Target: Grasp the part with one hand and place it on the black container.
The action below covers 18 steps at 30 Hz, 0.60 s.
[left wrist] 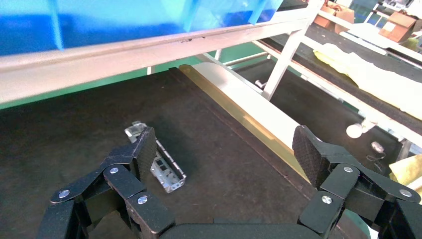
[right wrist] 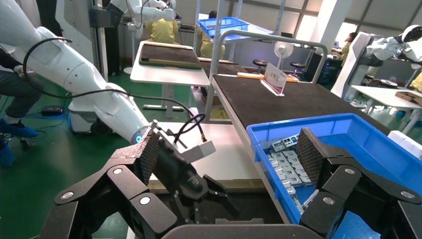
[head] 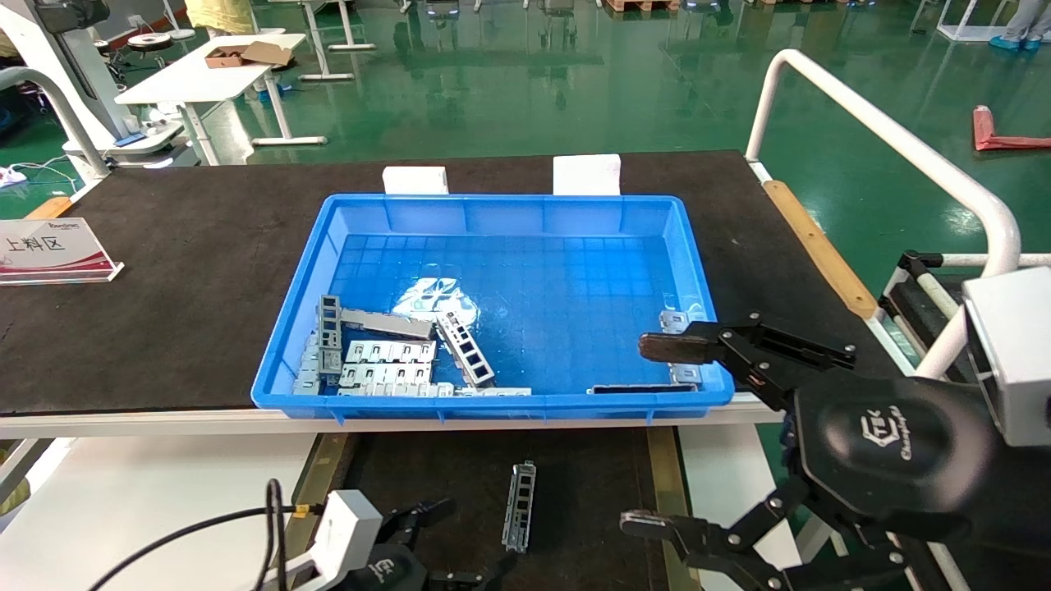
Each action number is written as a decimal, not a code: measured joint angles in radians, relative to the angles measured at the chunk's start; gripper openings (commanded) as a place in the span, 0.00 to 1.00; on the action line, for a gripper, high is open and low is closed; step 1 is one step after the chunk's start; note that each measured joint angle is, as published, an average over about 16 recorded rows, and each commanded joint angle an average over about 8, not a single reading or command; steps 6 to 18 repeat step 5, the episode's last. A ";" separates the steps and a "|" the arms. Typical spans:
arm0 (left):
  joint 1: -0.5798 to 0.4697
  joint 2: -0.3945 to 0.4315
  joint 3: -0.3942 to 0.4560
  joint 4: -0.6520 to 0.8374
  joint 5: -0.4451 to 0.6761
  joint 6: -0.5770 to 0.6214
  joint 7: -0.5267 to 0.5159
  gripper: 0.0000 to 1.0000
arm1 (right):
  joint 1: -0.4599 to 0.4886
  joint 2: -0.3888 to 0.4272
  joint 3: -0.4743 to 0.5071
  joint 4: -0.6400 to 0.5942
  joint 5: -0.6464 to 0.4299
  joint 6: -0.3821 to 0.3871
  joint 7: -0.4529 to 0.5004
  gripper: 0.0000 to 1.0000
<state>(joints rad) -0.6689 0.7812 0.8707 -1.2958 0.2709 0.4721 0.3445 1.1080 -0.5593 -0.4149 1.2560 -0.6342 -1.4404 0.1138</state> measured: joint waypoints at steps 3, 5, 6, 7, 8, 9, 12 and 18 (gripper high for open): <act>0.002 -0.021 0.000 -0.021 -0.002 -0.004 -0.007 1.00 | 0.000 0.000 0.000 0.000 0.000 0.000 0.000 1.00; 0.003 -0.031 -0.001 -0.032 -0.003 -0.006 -0.011 1.00 | 0.000 0.000 0.000 0.000 0.000 0.000 0.000 1.00; 0.003 -0.031 -0.001 -0.032 -0.003 -0.006 -0.011 1.00 | 0.000 0.000 0.000 0.000 0.000 0.000 0.000 1.00; 0.003 -0.031 -0.001 -0.032 -0.003 -0.006 -0.011 1.00 | 0.000 0.000 0.000 0.000 0.000 0.000 0.000 1.00; 0.003 -0.031 -0.001 -0.032 -0.003 -0.006 -0.011 1.00 | 0.000 0.000 0.000 0.000 0.000 0.000 0.000 1.00; 0.003 -0.031 -0.001 -0.032 -0.003 -0.006 -0.011 1.00 | 0.000 0.000 0.000 0.000 0.000 0.000 0.000 1.00; 0.003 -0.031 -0.001 -0.032 -0.003 -0.006 -0.011 1.00 | 0.000 0.000 0.000 0.000 0.000 0.000 0.000 1.00; 0.003 -0.031 -0.001 -0.032 -0.003 -0.006 -0.011 1.00 | 0.000 0.000 0.000 0.000 0.000 0.000 0.000 1.00</act>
